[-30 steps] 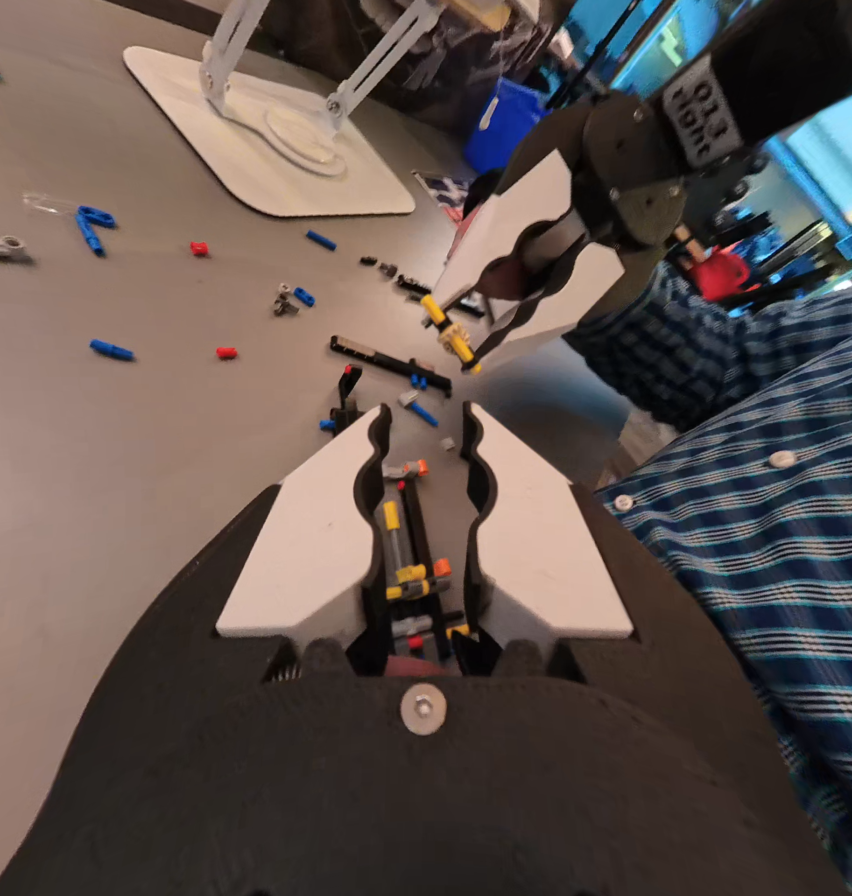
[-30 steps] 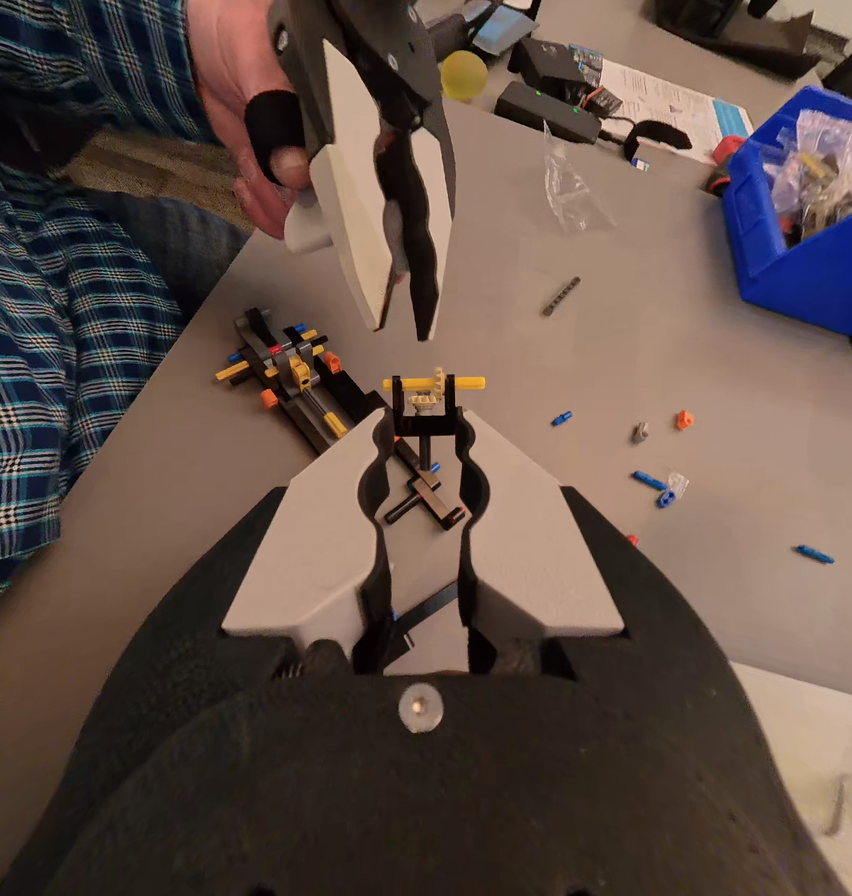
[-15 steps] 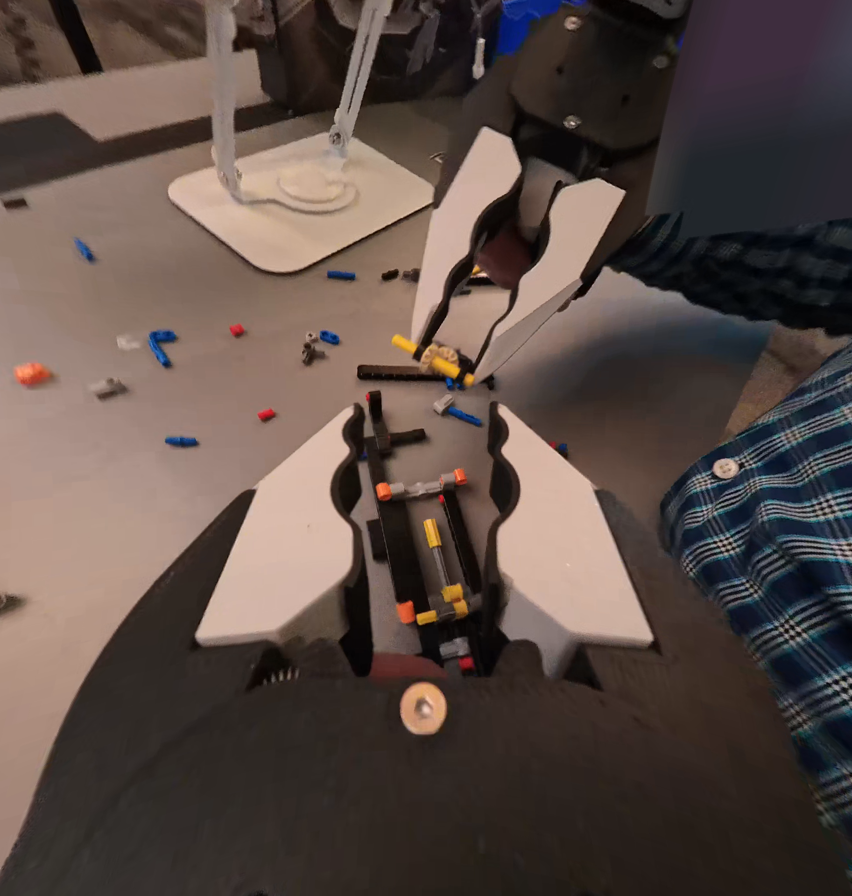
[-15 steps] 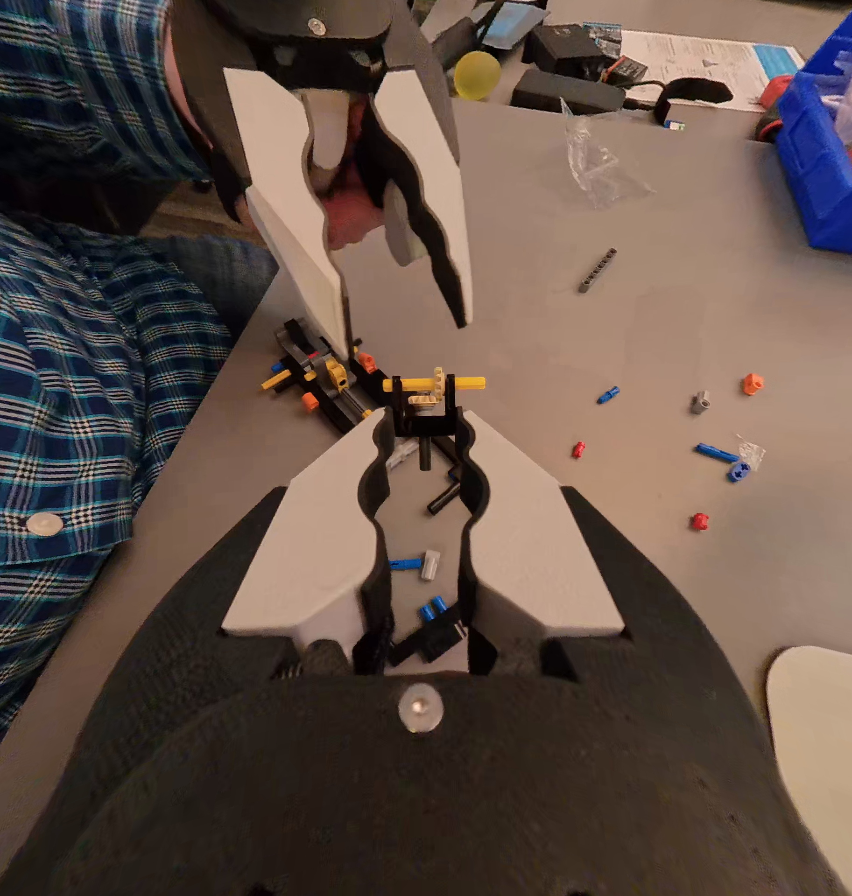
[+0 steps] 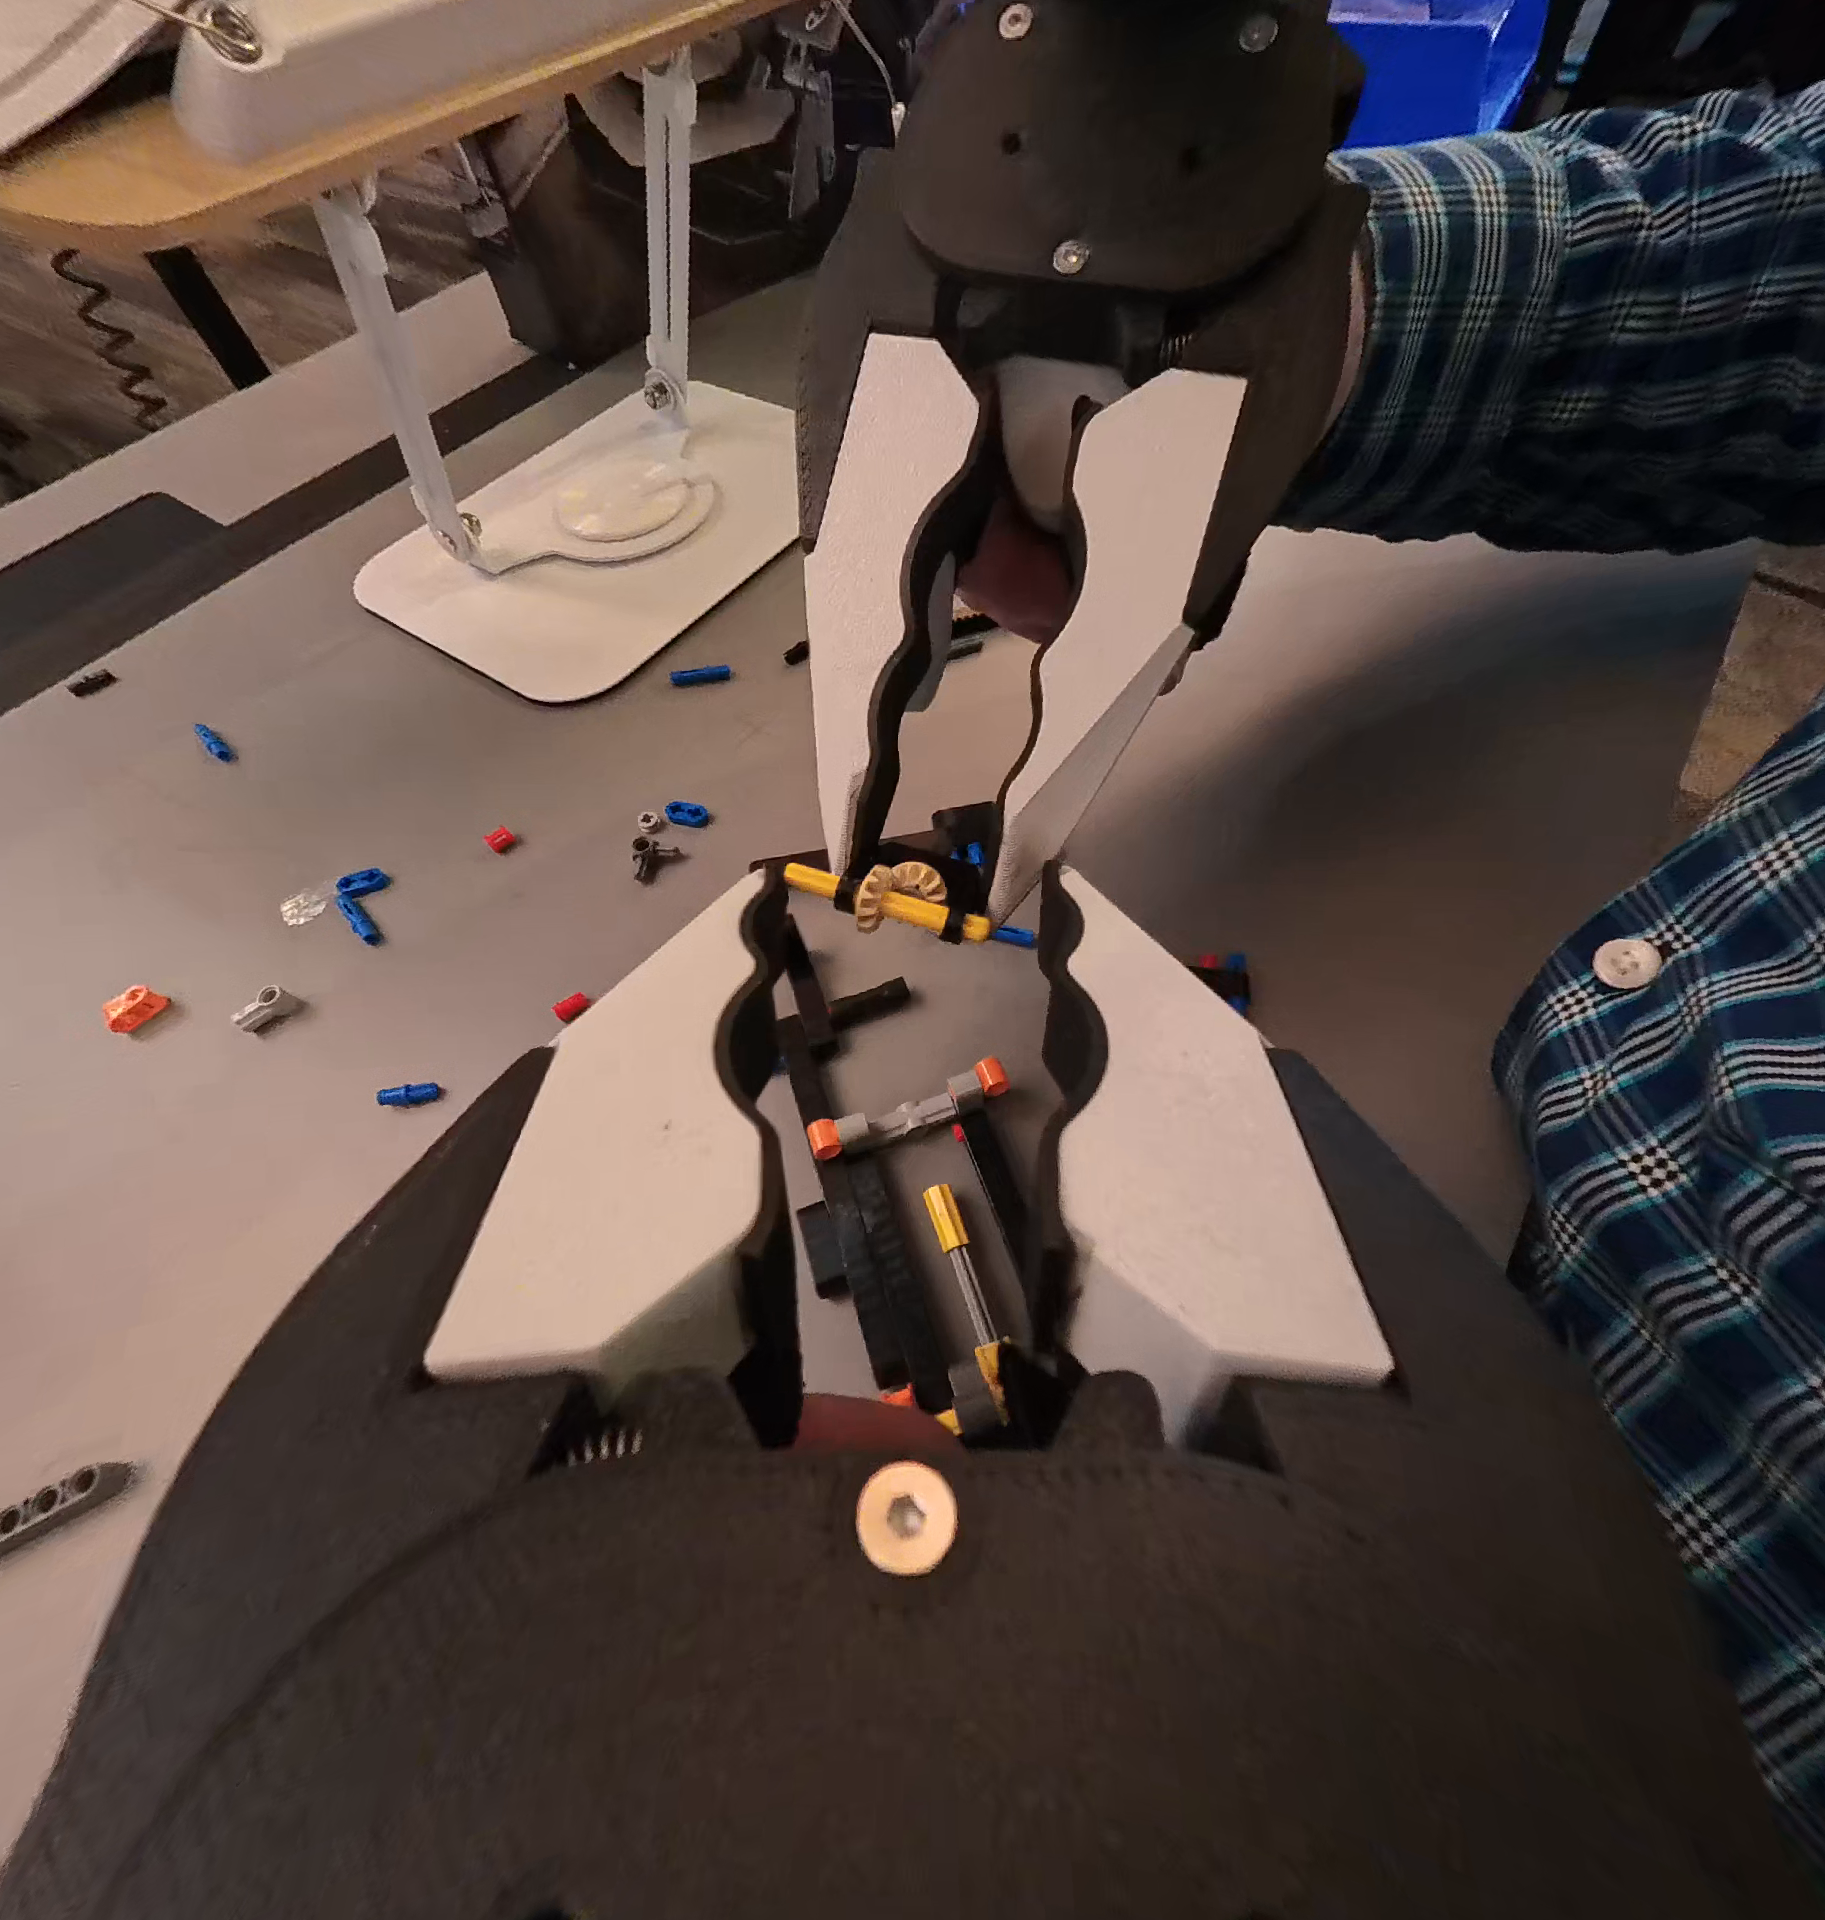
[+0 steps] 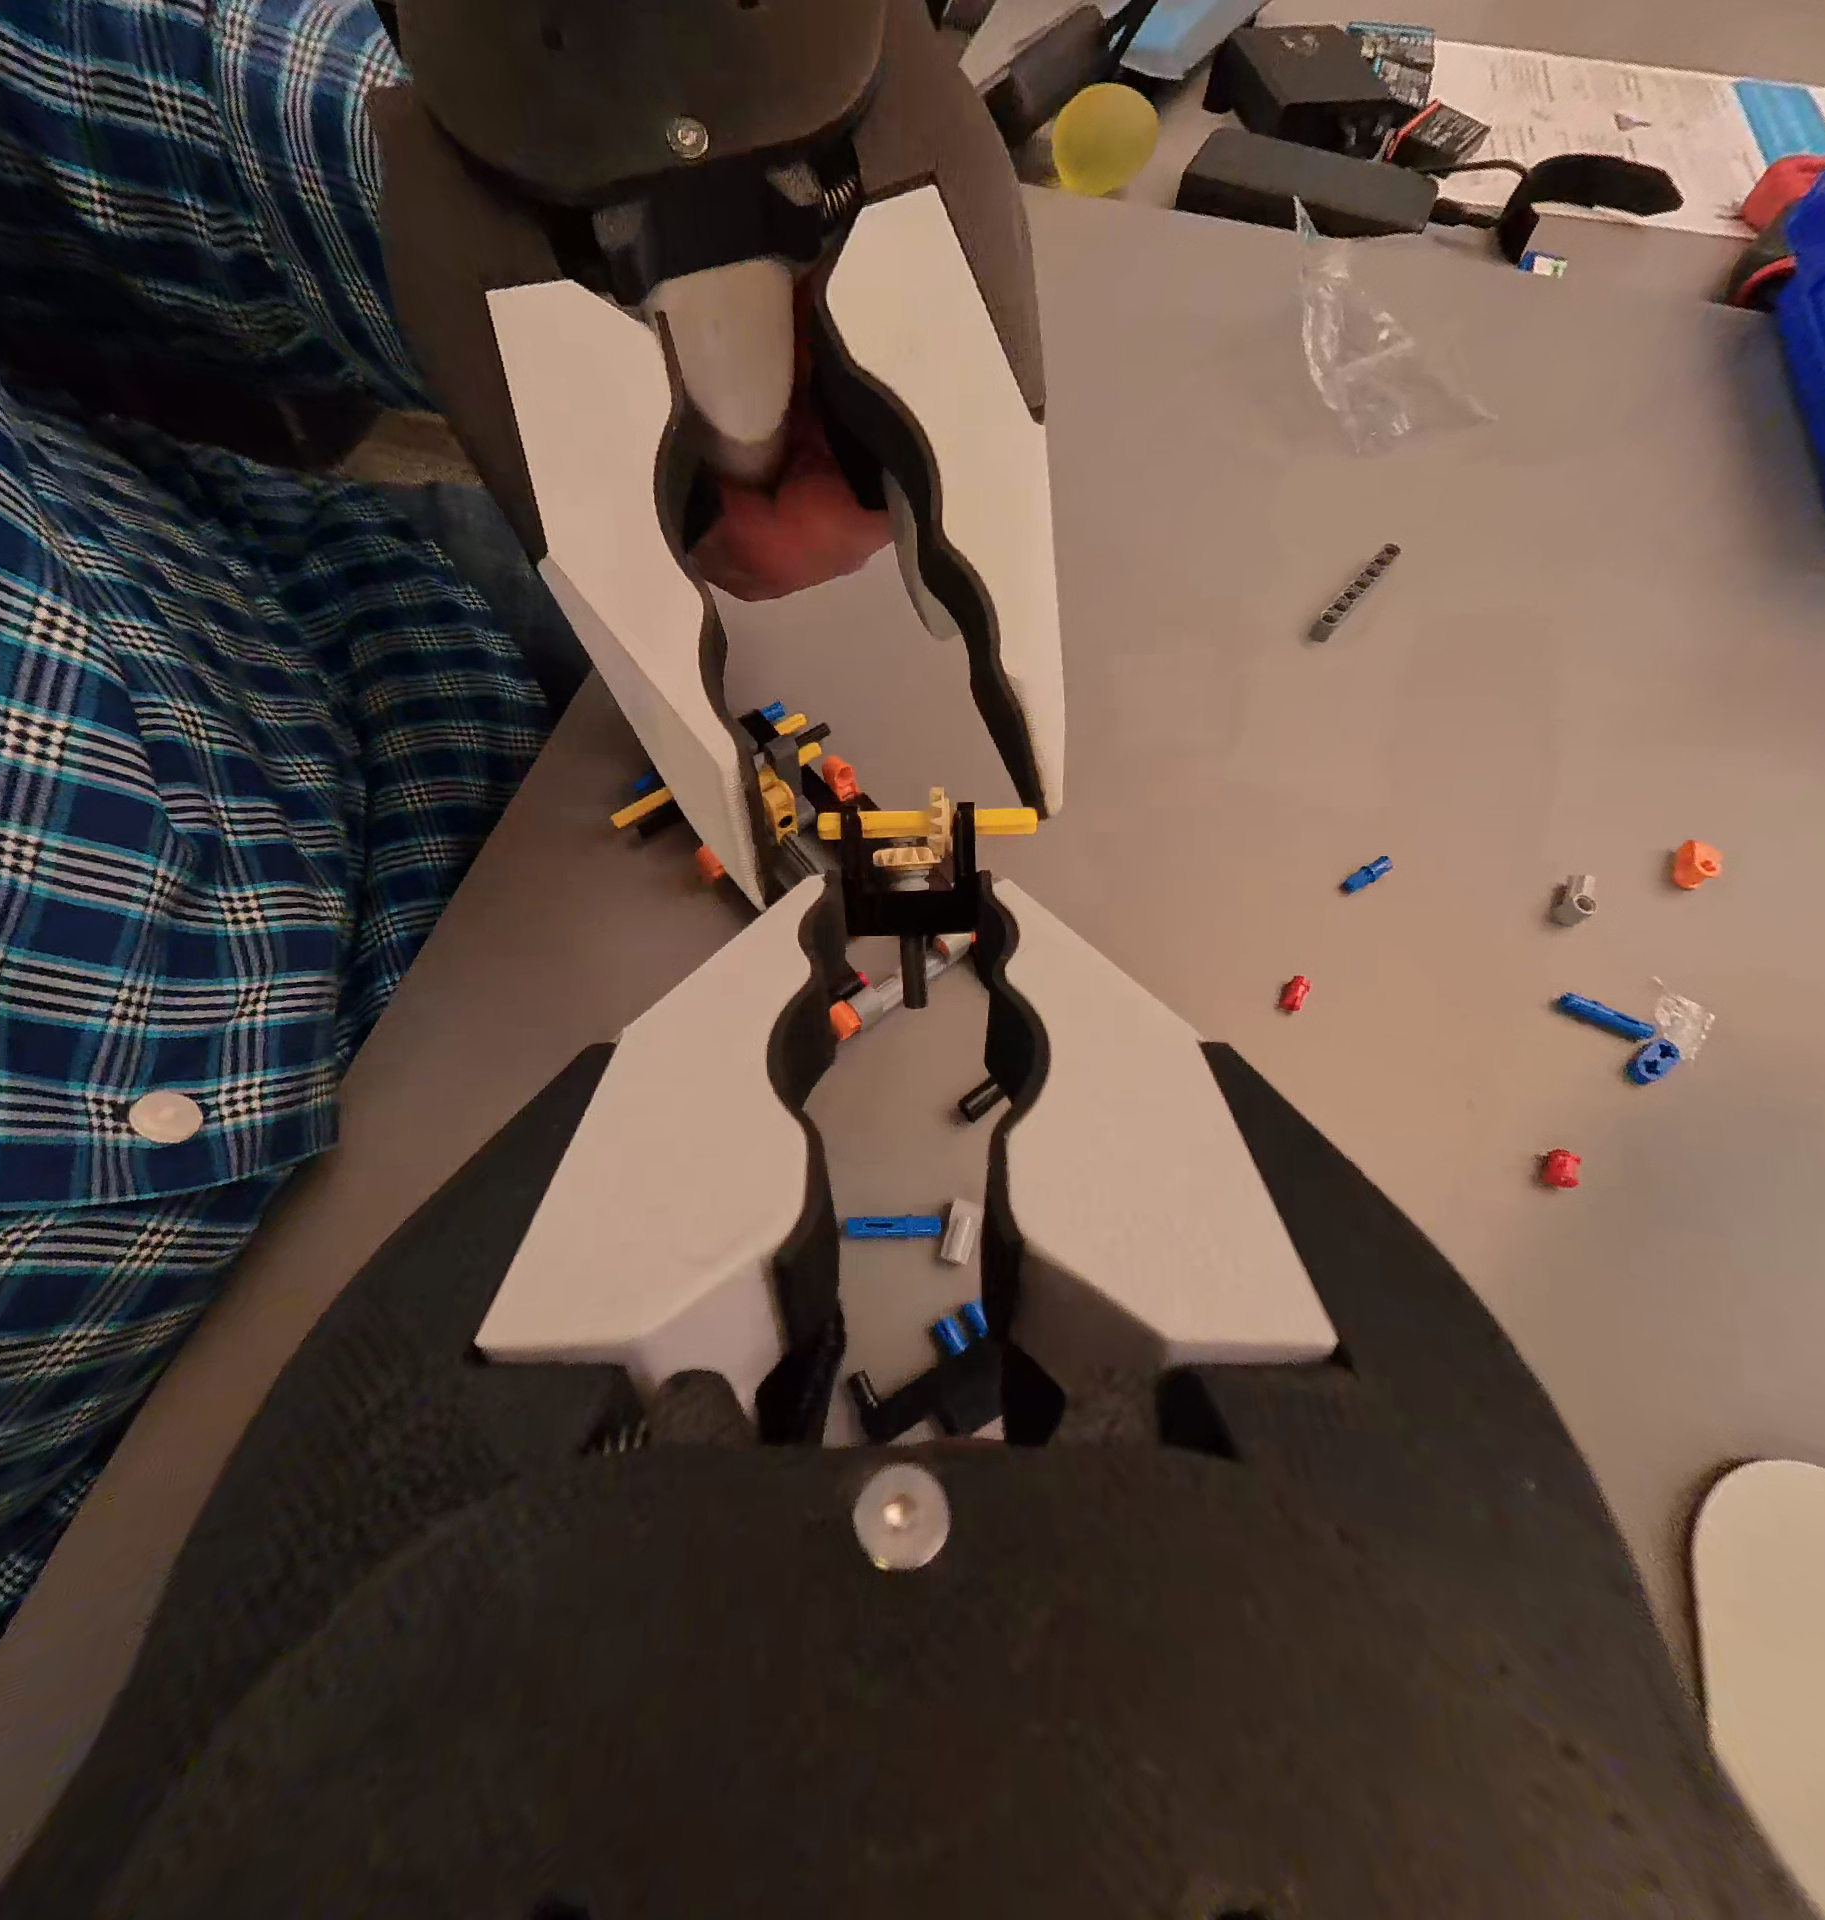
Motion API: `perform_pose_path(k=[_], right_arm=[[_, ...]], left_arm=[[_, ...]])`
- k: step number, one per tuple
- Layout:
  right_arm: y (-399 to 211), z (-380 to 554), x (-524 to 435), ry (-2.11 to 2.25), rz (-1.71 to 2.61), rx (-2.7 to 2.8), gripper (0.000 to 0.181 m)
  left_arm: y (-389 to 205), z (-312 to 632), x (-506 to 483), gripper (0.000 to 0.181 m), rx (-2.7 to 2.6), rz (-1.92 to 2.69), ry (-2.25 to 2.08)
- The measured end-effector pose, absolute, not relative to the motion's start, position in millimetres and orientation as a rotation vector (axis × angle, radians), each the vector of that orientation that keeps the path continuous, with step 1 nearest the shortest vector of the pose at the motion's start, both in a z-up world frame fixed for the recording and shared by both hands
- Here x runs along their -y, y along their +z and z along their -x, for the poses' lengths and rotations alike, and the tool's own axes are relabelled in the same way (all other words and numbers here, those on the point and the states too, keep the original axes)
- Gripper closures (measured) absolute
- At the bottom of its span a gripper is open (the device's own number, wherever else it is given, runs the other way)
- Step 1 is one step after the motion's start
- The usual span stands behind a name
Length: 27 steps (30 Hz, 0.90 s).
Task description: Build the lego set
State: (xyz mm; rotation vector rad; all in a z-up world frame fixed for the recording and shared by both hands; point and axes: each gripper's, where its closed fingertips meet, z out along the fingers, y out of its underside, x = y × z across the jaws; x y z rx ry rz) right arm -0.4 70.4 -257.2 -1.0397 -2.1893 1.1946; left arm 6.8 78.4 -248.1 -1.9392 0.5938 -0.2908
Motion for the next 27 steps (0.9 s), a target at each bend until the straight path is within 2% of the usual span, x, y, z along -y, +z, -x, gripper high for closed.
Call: perform_pose_path(k=[27], right_arm=[[-269, -29, -27, 1.232, 1.156, 2.212, 0.159]], left_arm=[[-260, -35, -35, 0.135, -0.504, 1.917, -0.407]])
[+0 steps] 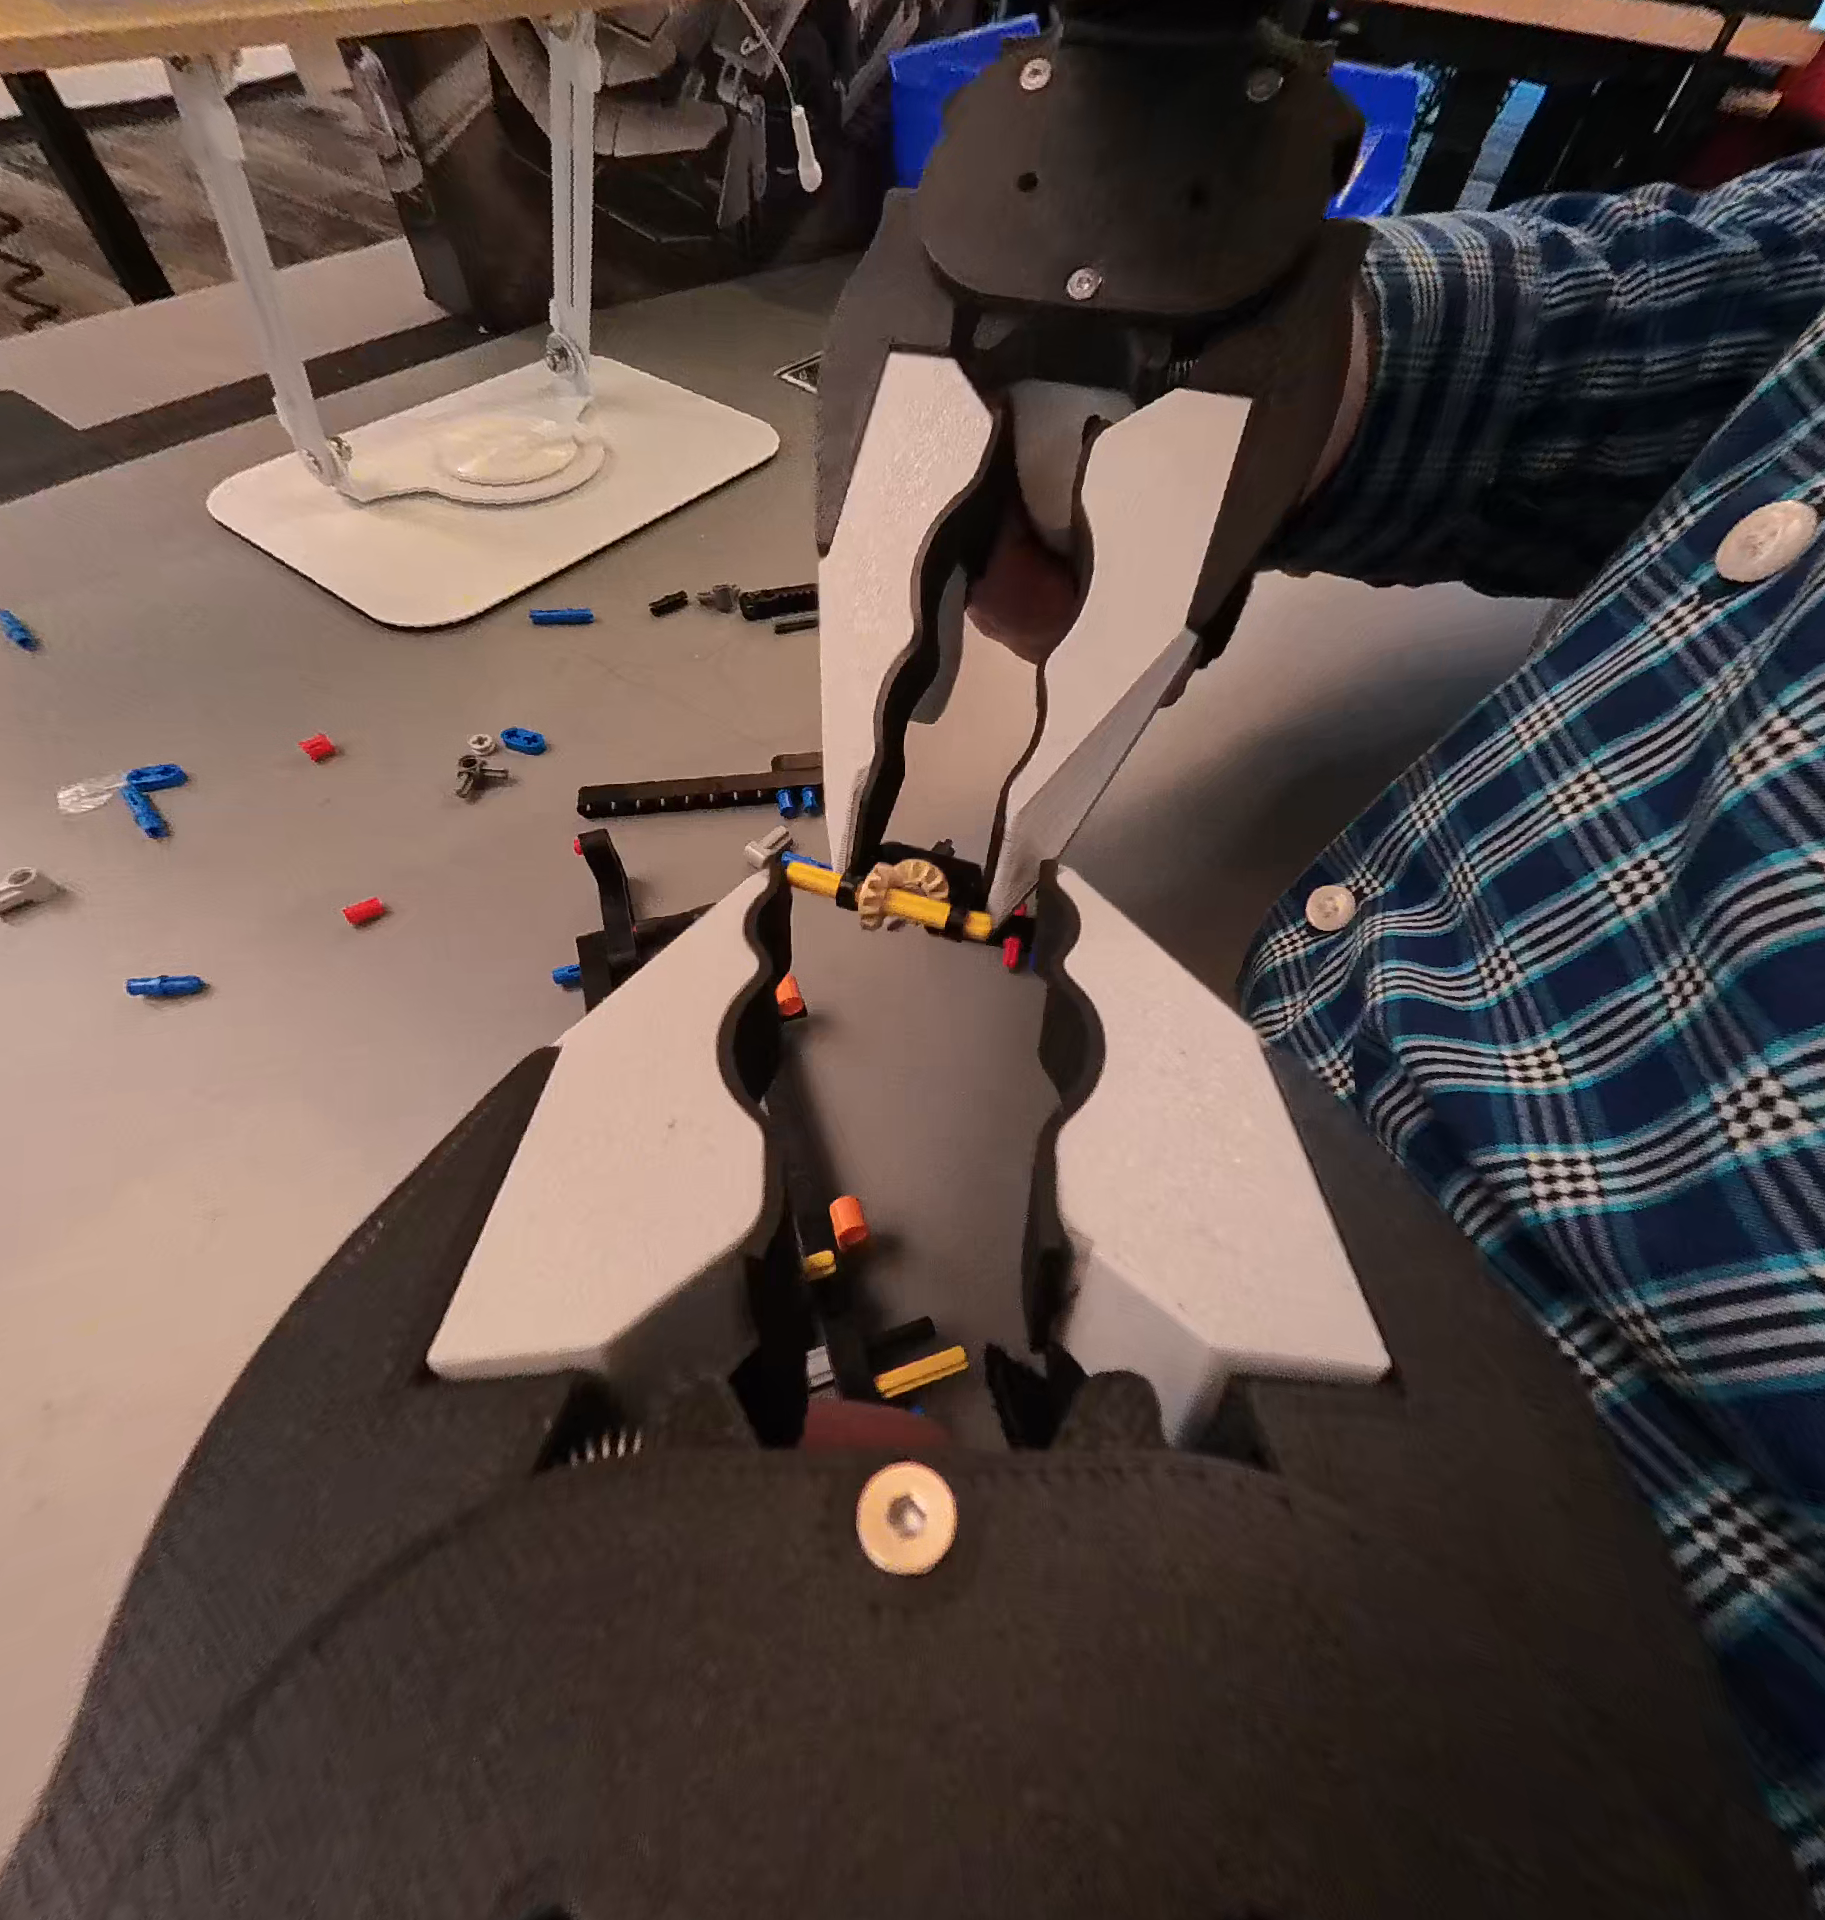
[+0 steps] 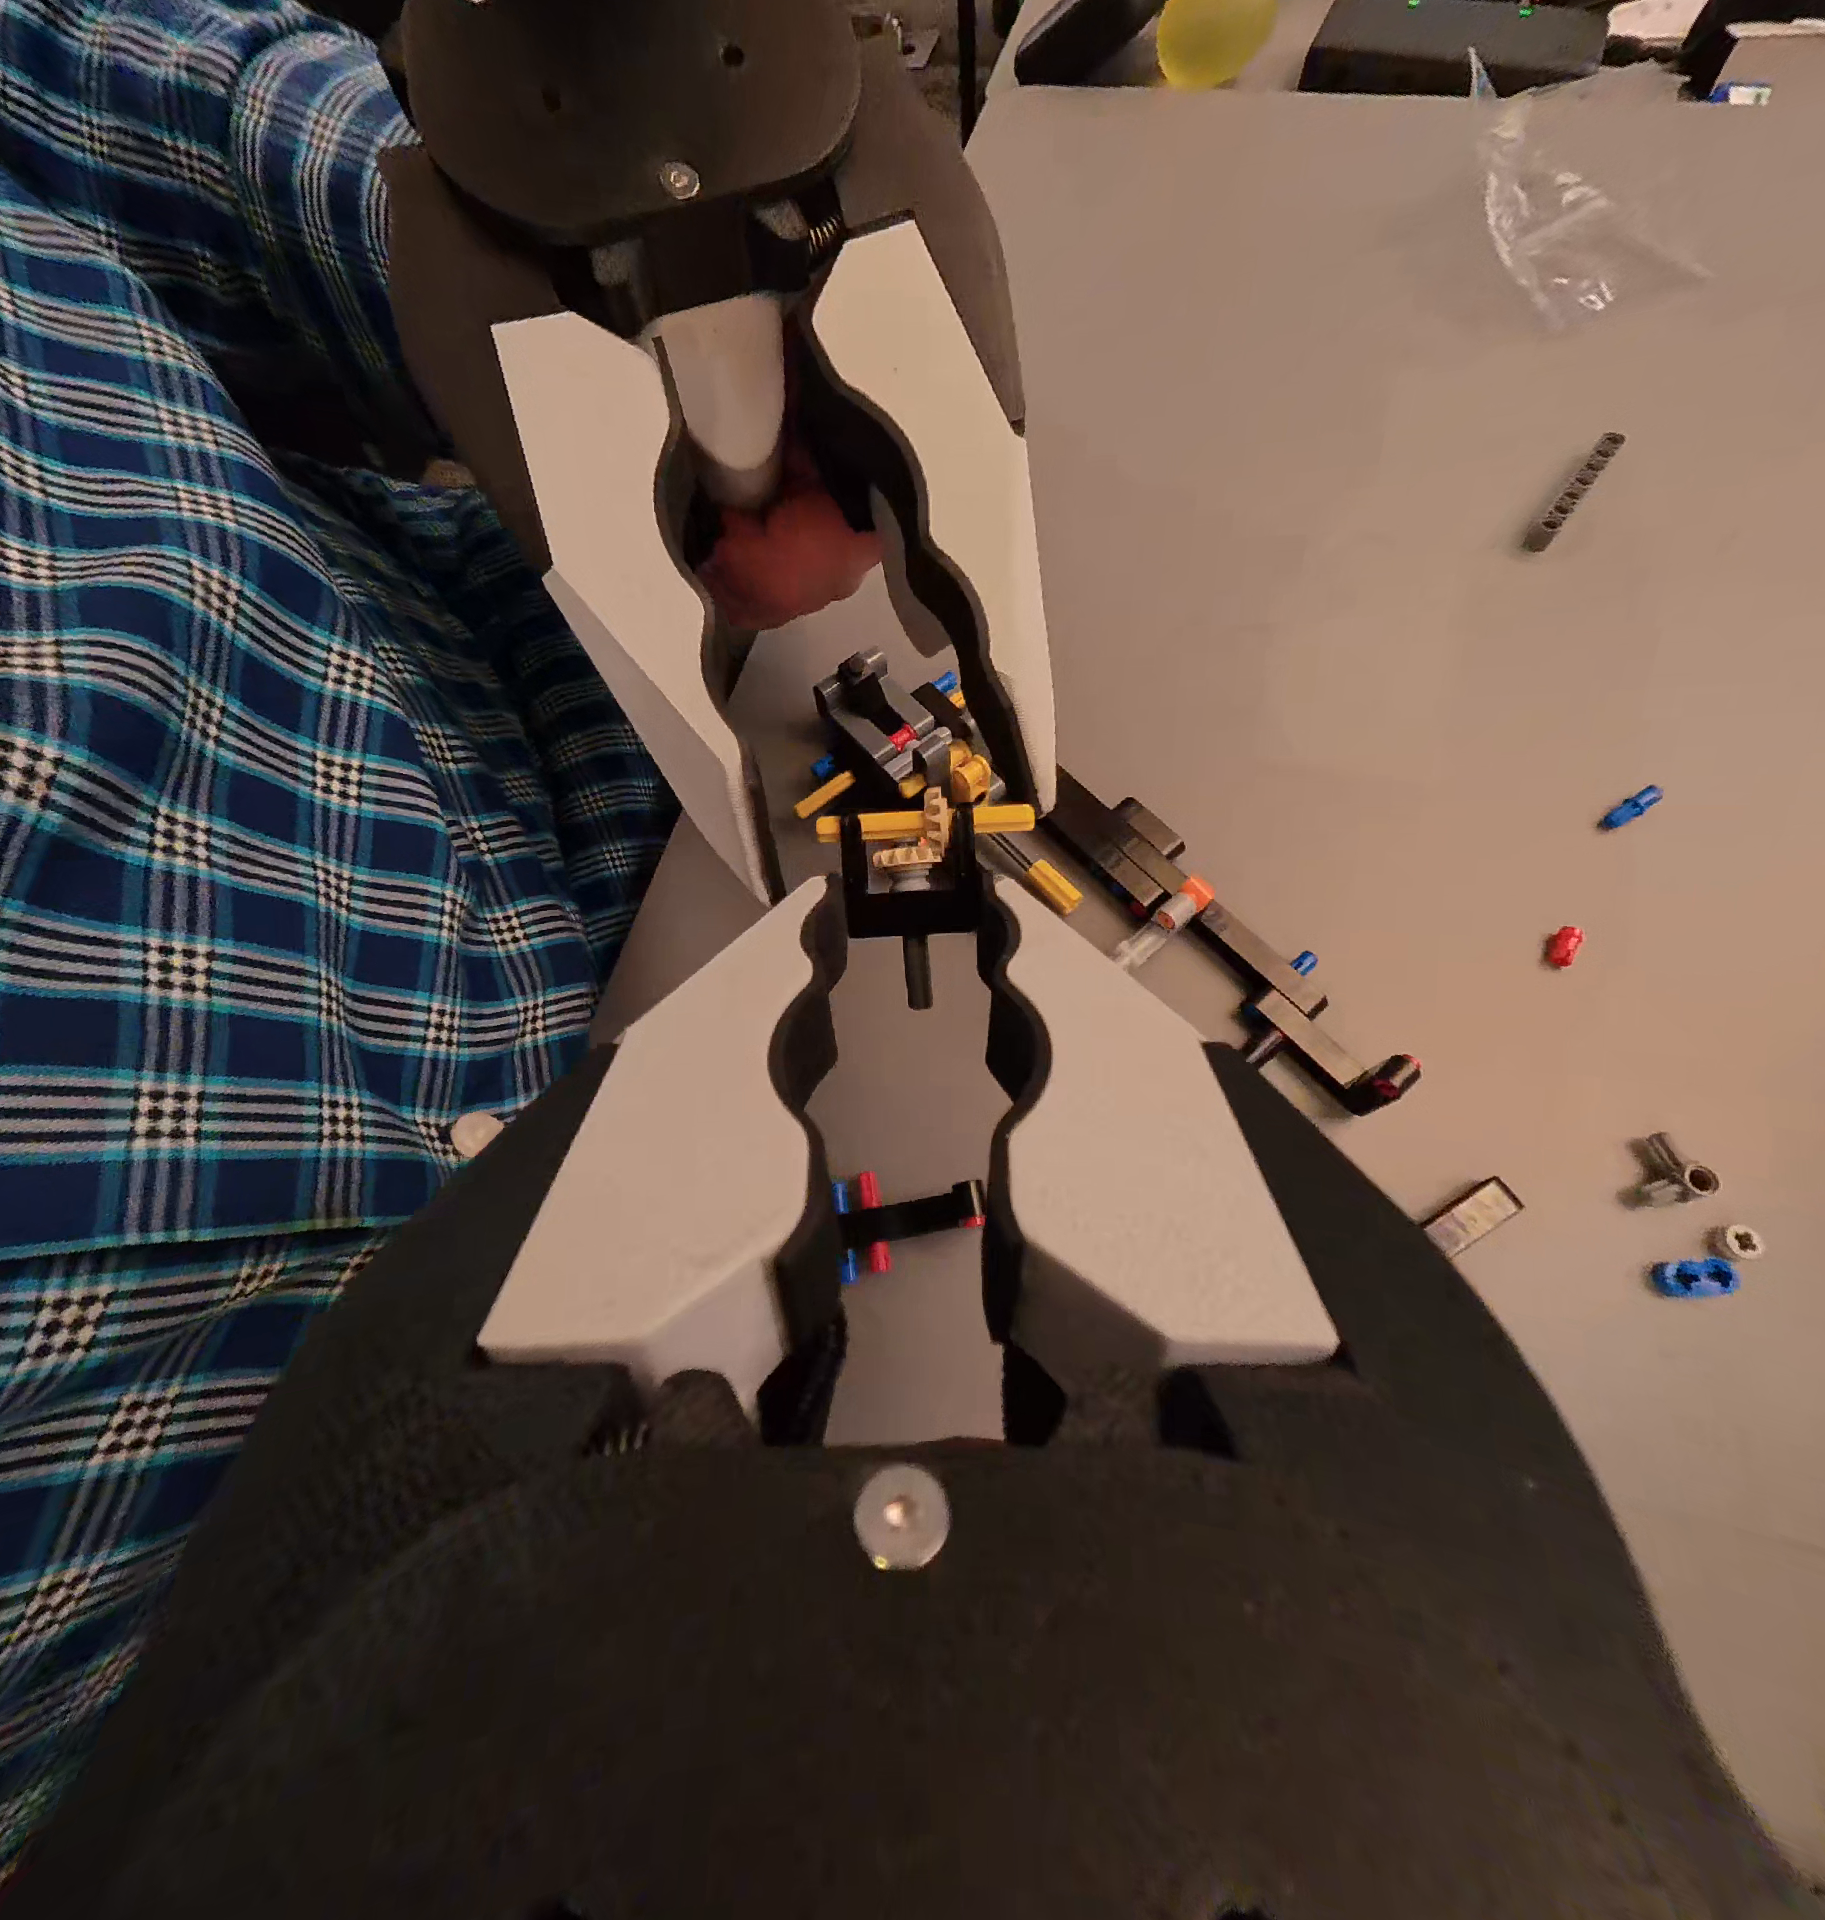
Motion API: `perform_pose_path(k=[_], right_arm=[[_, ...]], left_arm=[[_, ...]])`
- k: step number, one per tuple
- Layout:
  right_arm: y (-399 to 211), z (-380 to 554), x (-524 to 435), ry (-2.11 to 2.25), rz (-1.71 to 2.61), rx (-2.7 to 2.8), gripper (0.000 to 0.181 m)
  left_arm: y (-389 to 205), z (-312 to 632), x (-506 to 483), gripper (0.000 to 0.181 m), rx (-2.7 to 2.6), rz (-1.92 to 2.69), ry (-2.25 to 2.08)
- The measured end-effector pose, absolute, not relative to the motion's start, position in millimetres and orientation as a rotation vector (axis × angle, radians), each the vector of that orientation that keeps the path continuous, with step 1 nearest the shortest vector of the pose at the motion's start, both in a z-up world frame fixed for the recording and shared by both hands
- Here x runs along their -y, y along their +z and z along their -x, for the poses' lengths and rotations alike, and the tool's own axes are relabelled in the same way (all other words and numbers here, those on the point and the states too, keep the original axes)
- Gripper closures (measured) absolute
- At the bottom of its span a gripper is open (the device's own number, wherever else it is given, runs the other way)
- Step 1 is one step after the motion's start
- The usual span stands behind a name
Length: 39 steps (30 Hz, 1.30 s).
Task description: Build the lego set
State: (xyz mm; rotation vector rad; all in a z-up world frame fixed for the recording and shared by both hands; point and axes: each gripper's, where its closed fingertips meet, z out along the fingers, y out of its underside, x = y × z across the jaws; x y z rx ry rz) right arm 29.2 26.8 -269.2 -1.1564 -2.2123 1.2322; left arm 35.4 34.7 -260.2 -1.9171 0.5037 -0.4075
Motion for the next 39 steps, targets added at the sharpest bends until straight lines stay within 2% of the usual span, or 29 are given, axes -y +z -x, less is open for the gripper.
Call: perform_pose_path(k=[16, 18, 26, 29, 34, 39], right_arm=[[-270, -38, -11, 1.301, 1.264, 2.204, 0.159], [-270, -36, -13, 1.313, 1.296, 2.191, 0.159], [-267, -34, -14, 1.357, 1.345, 2.166, 0.158], [-268, -34, -15, 1.347, 1.368, 2.175, 0.159], [-273, -34, -17, 1.335, 1.42, 2.187, 0.159], [-272, -36, -13, 1.353, 1.405, 2.204, 0.159]], left_arm=[[-261, -43, -19, 0.136, -0.441, 1.919, -0.47], [-261, -43, -17, 0.146, -0.452, 1.922, -0.463], [-258, -39, -17, 0.148, -0.423, 1.9, -0.489], [-258, -35, -18, 0.158, -0.433, 1.903, -0.454], [-260, -32, -18, 0.155, -0.46, 1.915, -0.378], [-264, -35, -17, 0.139, -0.541, 1.956, -0.31]])
